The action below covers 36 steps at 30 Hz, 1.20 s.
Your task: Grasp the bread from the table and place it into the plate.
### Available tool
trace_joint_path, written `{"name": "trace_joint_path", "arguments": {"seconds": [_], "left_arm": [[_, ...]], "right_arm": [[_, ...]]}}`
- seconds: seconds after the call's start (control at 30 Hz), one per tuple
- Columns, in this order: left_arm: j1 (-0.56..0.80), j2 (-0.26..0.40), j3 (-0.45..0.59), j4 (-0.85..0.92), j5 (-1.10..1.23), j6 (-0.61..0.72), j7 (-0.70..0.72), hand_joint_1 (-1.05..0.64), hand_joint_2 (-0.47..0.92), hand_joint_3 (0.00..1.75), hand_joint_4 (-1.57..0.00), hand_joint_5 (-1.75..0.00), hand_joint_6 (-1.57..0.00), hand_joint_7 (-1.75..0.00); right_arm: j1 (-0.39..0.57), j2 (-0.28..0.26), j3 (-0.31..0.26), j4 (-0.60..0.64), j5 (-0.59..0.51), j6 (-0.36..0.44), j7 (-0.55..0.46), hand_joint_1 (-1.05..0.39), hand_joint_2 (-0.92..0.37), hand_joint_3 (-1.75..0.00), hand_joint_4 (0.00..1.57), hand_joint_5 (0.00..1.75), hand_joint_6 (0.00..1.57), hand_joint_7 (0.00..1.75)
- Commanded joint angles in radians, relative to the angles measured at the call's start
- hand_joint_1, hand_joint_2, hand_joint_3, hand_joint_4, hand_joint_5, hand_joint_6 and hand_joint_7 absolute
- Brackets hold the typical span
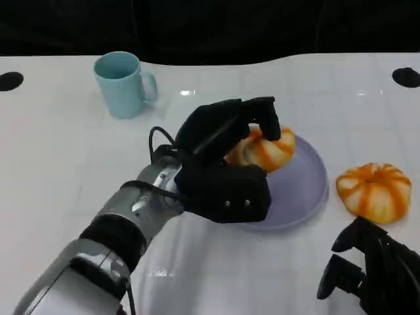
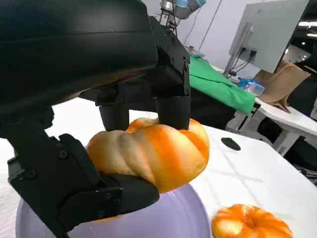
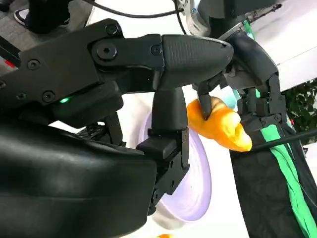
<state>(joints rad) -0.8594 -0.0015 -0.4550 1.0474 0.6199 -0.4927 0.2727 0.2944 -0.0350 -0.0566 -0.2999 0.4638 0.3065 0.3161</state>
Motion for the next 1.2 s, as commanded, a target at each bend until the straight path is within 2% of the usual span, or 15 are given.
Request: {"name": "trace_joint_path", "arguments": {"seconds": [0.03, 0.07, 0.17, 0.23, 0.27, 0.3, 0.37, 0.4, 0.47, 0.53, 0.67, 0.73, 0.87, 0.93, 1.2], "left_arm": [[-0.045, -0.004, -0.034, 0.022, 0.042, 0.047, 0.031, -0.14, 0.52, 1.12, -0.87, -1.75, -0.65, -1.75], [-0.049, -0.005, -0.043, 0.023, 0.054, 0.064, 0.031, -0.13, 0.53, 1.10, -0.87, -1.75, -0.64, -1.75], [-0.056, -0.010, -0.056, 0.025, 0.064, 0.105, 0.010, -0.16, 0.60, 0.88, -0.78, -1.72, -0.72, -1.38], [-0.055, -0.018, -0.051, 0.025, 0.048, 0.127, -0.014, -0.18, 0.72, 0.57, -0.79, -1.15, -0.85, -0.77], [-0.054, -0.019, -0.050, 0.024, 0.043, 0.133, -0.021, -0.18, 0.77, 0.47, -0.80, -1.02, -0.91, -0.57], [-0.054, -0.020, -0.050, 0.022, 0.042, 0.137, -0.023, -0.19, 0.80, 0.41, -0.80, -0.93, -0.95, -0.45], [-0.055, -0.020, -0.064, 0.015, 0.058, 0.167, -0.032, -0.19, 0.82, 0.37, -0.81, -0.89, -0.97, -0.38], [-0.056, -0.020, -0.074, 0.010, 0.070, 0.188, -0.038, -0.25, 0.87, 0.30, -0.66, -0.79, -0.75, -0.22], [-0.061, -0.016, -0.098, -0.002, 0.091, 0.232, -0.073, -0.35, 0.91, 0.27, -0.50, -0.66, -0.56, -0.09], [-0.066, -0.010, -0.119, -0.013, 0.109, 0.258, -0.105, -0.52, 0.92, 0.35, -0.30, -0.51, -0.37, -0.02], [-0.069, 0.000, -0.141, -0.038, 0.126, 0.296, -0.161, -0.78, 0.92, 0.52, -0.03, -0.35, -0.15, 0.00], [-0.064, 0.003, -0.140, -0.050, 0.123, 0.303, -0.174, -0.87, 0.92, 0.57, -0.01, -0.18, -0.07, 0.00], [-0.060, 0.010, -0.142, -0.067, 0.121, 0.313, -0.198, -0.90, 0.92, 0.59, 0.00, -0.12, -0.04, 0.00], [-0.061, 0.018, -0.142, -0.076, 0.118, 0.315, -0.222, -1.00, 0.92, 0.66, 0.00, -0.02, -0.01, 0.00], [-0.031, 0.054, -0.110, -0.154, 0.068, 0.287, -0.294, -1.05, 0.92, 0.71, 0.00, 0.00, 0.00, 0.00]], "right_arm": [[0.009, -0.005, -0.002, -0.021, 0.001, 0.002, -0.013, -0.50, -0.92, -0.45, 0.64, 1.75, 0.43, 1.71], [0.009, -0.006, -0.002, -0.021, 0.000, 0.000, -0.013, -0.50, -0.92, -0.45, 0.64, 1.75, 0.43, 1.71], [0.010, -0.007, 0.000, -0.022, 0.000, -0.001, -0.012, -0.50, -0.92, -0.45, 0.64, 1.75, 0.43, 1.71], [0.011, -0.007, 0.001, -0.023, 0.001, 0.000, -0.012, -0.50, -0.92, -0.45, 0.63, 1.75, 0.43, 1.71], [0.011, -0.007, 0.001, -0.023, 0.002, 0.000, -0.012, -0.50, -0.92, -0.45, 0.63, 1.75, 0.43, 1.71], [0.011, -0.007, 0.001, -0.023, 0.002, 0.000, -0.012, -0.50, -0.92, -0.45, 0.63, 1.75, 0.43, 1.72], [0.011, -0.008, 0.002, -0.021, -0.001, -0.006, -0.010, -0.50, -0.92, -0.45, 0.64, 1.75, 0.43, 1.72], [0.012, -0.009, 0.003, -0.020, -0.003, -0.011, -0.009, -0.51, -0.92, -0.45, 0.64, 1.75, 0.43, 1.72], [0.012, -0.010, 0.001, -0.016, 0.002, -0.013, -0.003, -0.51, -0.92, -0.46, 0.64, 1.75, 0.43, 1.72], [0.013, -0.009, -0.001, -0.020, 0.006, -0.008, -0.006, -0.50, -0.92, -0.46, 0.64, 1.75, 0.43, 1.72], [0.010, -0.011, -0.003, -0.012, 0.008, -0.013, 0.003, -0.51, -0.92, -0.46, 0.64, 1.75, 0.44, 1.71], [0.009, -0.011, -0.003, -0.007, 0.004, -0.020, 0.008, -0.50, -0.92, -0.46, 0.65, 1.75, 0.44, 1.70], [0.007, -0.010, -0.004, -0.004, 0.004, -0.023, 0.010, -0.50, -0.92, -0.46, 0.65, 1.75, 0.45, 1.70], [0.006, -0.010, -0.005, -0.005, 0.008, -0.018, 0.007, -0.50, -0.92, -0.46, 0.65, 1.75, 0.45, 1.70], [0.006, -0.010, -0.007, -0.003, 0.006, -0.022, 0.009, -0.50, -0.92, -0.46, 0.65, 1.75, 0.45, 1.70]]}}
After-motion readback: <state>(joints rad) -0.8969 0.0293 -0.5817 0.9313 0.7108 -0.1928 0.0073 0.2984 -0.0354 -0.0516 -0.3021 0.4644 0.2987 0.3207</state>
